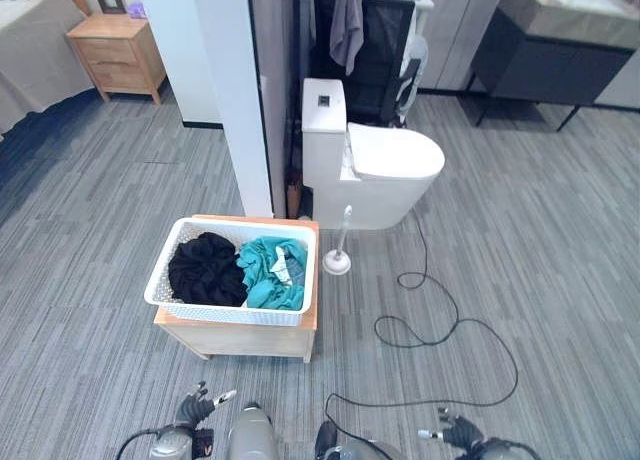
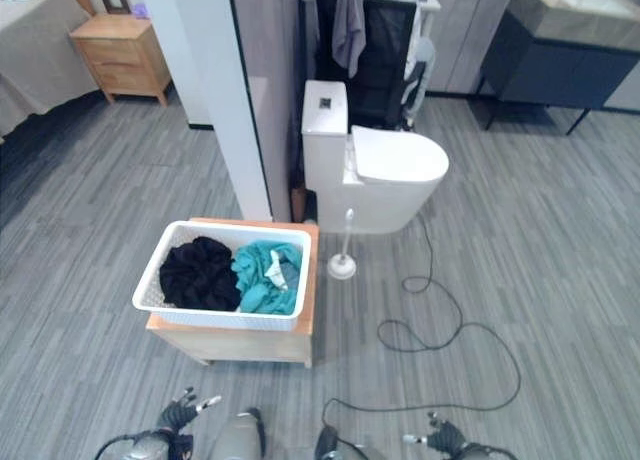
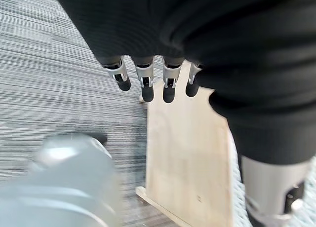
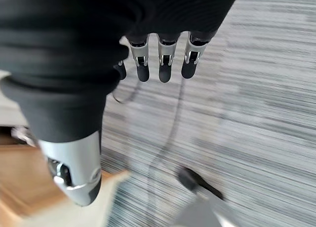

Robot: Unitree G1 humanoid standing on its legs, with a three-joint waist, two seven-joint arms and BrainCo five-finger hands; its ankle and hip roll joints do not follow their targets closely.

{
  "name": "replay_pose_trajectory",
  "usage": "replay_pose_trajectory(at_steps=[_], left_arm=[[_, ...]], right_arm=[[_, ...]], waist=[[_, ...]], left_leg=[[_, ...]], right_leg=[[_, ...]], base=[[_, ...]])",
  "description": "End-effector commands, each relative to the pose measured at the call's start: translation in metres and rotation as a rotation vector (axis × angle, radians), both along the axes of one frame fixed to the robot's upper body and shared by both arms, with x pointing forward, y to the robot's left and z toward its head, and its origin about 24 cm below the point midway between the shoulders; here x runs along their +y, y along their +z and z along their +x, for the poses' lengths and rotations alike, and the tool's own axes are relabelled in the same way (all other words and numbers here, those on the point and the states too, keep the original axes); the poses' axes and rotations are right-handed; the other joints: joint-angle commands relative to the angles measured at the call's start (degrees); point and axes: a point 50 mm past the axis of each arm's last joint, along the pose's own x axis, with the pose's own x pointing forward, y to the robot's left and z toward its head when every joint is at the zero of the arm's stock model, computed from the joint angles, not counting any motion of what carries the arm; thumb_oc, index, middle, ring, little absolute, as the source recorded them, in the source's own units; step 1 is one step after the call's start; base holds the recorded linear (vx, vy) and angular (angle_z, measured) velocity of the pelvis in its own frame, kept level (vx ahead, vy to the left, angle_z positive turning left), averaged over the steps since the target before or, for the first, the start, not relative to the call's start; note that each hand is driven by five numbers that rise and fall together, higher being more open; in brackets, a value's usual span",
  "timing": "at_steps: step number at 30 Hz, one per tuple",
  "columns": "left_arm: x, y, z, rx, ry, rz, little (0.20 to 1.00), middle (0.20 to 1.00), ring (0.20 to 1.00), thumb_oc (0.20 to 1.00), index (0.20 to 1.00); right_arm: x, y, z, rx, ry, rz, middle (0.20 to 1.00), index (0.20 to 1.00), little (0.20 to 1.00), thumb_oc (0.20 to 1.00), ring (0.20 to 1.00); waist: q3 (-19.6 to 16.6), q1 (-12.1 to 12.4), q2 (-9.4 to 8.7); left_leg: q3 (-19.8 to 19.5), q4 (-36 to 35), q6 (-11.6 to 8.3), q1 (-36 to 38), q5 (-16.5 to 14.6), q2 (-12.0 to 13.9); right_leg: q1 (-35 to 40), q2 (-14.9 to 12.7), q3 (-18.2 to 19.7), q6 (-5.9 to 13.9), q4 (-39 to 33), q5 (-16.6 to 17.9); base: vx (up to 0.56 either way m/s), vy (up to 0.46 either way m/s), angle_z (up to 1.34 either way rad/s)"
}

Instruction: Grab the laundry basket,head to the washer,open it,put in the laundry and shut it.

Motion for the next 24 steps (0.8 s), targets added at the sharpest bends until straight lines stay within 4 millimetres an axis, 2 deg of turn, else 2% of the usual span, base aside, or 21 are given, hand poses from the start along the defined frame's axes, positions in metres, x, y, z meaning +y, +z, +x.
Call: replay_pose_trajectory(at_steps=[1,2,5,7,10,13,14,15,18,20,22,23,24], left_arm=[[0.01,0.015,0.012,-0.092,0.03,0.055,1.0,1.0,1.0,1.0,1.0],[0.015,0.018,0.012,-0.099,0.029,0.084,1.0,1.0,1.0,1.0,1.0],[0.02,0.024,0.014,-0.119,0.034,0.125,1.0,1.0,1.0,1.0,1.0],[0.025,0.04,0.025,-0.195,0.029,0.184,1.0,1.0,1.0,1.0,1.0],[0.029,0.048,0.031,-0.221,0.036,0.214,1.0,1.0,1.0,1.0,1.0],[0.04,0.085,0.051,-0.367,0.038,0.291,1.0,1.0,1.0,1.0,1.0],[0.05,0.117,0.063,-0.477,0.02,0.402,1.0,1.0,1.0,1.0,1.0],[0.052,0.133,0.069,-0.536,0.018,0.438,1.0,1.0,1.0,1.0,1.0],[0.059,0.184,0.082,-0.708,0.004,0.594,1.0,1.0,1.0,1.0,1.0],[0.056,0.213,0.09,-0.811,-0.017,0.657,1.0,1.0,1.0,1.0,1.0],[0.052,0.236,0.098,-0.894,-0.033,0.686,1.0,1.0,1.0,1.0,1.0],[0.053,0.236,0.098,-0.895,-0.033,0.686,1.0,1.0,1.0,1.0,1.0],[0.048,0.251,0.107,-0.945,-0.05,0.695,1.0,1.0,1.0,1.0,1.0]], right_arm=[[-0.025,0.02,0.008,-0.112,-0.06,-0.052,1.0,1.0,1.0,1.0,1.0],[-0.027,0.03,0.016,-0.163,-0.049,-0.062,1.0,1.0,1.0,1.0,1.0],[-0.03,0.038,0.02,-0.211,-0.069,-0.065,1.0,1.0,1.0,1.0,1.0],[-0.037,0.052,0.026,-0.292,-0.129,-0.068,1.0,1.0,1.0,1.0,1.0],[-0.041,0.058,0.029,-0.319,-0.146,-0.076,1.0,1.0,1.0,1.0,1.0],[-0.051,0.084,0.048,-0.416,-0.139,-0.135,1.0,1.0,1.0,1.0,1.0],[-0.052,0.1,0.064,-0.476,-0.114,-0.166,1.0,1.0,1.0,1.0,1.0],[-0.051,0.105,0.07,-0.498,-0.107,-0.173,1.0,1.0,1.0,1.0,1.0],[-0.04,0.122,0.097,-0.575,-0.071,-0.151,1.0,1.0,1.0,1.0,1.0],[-0.031,0.131,0.114,-0.612,-0.049,-0.138,1.0,1.0,1.0,1.0,1.0],[-0.022,0.141,0.132,-0.649,-0.031,-0.128,1.0,1.0,1.0,1.0,1.0],[-0.022,0.142,0.132,-0.65,-0.031,-0.128,1.0,1.0,1.0,1.0,1.0],[-0.012,0.152,0.147,-0.688,-0.011,-0.11,1.0,1.0,1.0,1.0,1.0]], waist=[[-1.9,0.6,0.69],[-2.0,0.5,1.15],[-2.7,0.5,1.27],[-3.8,0.6,1.81],[-4.1,0.6,1.98],[-4.3,1.0,2.39],[-3.5,1.6,2.52],[-3.2,1.9,2.56],[-1.6,3.2,2.36],[-0.5,4.1,2.28],[0.9,4.7,2.04],[0.9,4.6,2.02],[2.1,5.2,2.06]], left_leg=[[-1.8,-0.9,5.03,-0.8,8.4,-2.2],[-2.0,-1.6,4.54,-0.2,8.8,-1.7],[-0.8,-1.5,4.28,0.6,8.7,-2.0],[0.7,-2.1,4.28,2.2,7.6,-2.9],[1.1,-2.6,4.32,2.9,7.3,-3.3],[2.3,-3.2,5.13,4.2,6.0,-4.8],[2.8,-3.2,5.63,4.0,5.4,-5.5],[2.8,-3.3,5.78,3.7,5.3,-5.7],[3.4,-3.4,6.16,2.4,4.9,-6.0],[3.6,-3.6,6.28,1.3,4.9,-6.3],[4.0,-3.2,6.36,-0.2,5.0,-6.4],[4.0,-3.2,6.37,-0.3,4.9,-6.4],[4.0,-3.1,6.37,-1.6,5.0,-6.6]], right_leg=[[-0.6,-3.7,3.1,6.44,1.5,-3.3],[0.3,-3.6,4.0,6.52,2.4,-4.1],[1.4,-4.0,4.1,6.86,2.4,-4.4],[3.0,-5.7,4.5,7.68,1.6,-4.4],[3.3,-6.2,4.6,8.1,1.3,-4.1],[3.6,-8.2,5.0,9.65,0.2,-3.2],[2.9,-9.3,5.2,10.53,-0.2,-2.6],[2.5,-9.6,5.2,10.71,-0.4,-2.3],[0.9,-10.5,5.5,11.38,-1.3,-1.0],[-0.1,-11.0,5.5,11.84,-2.0,-0.2],[-1.4,-11.3,5.6,12.09,-2.4,0.6],[-1.5,-11.3,5.6,12.1,-2.4,0.6],[-2.6,-11.5,5.5,12.32,-2.7,1.1]], base=[[0.23,0.162,-0.27],[0.18,0.123,-0.29],[0.24,0.131,-0.31],[0.24,0.17,-0.19],[0.16,0.137,-0.12],[0.14,0.185,-0.05],[0.05,0.172,-0.12],[0.0,0.155,-0.18],[-0.06,0.072,-0.12],[-0.09,0.04,-0.04],[-0.08,0.031,-0.03],[-0.11,0.031,-0.05],[-0.11,0.027,-0.03]])
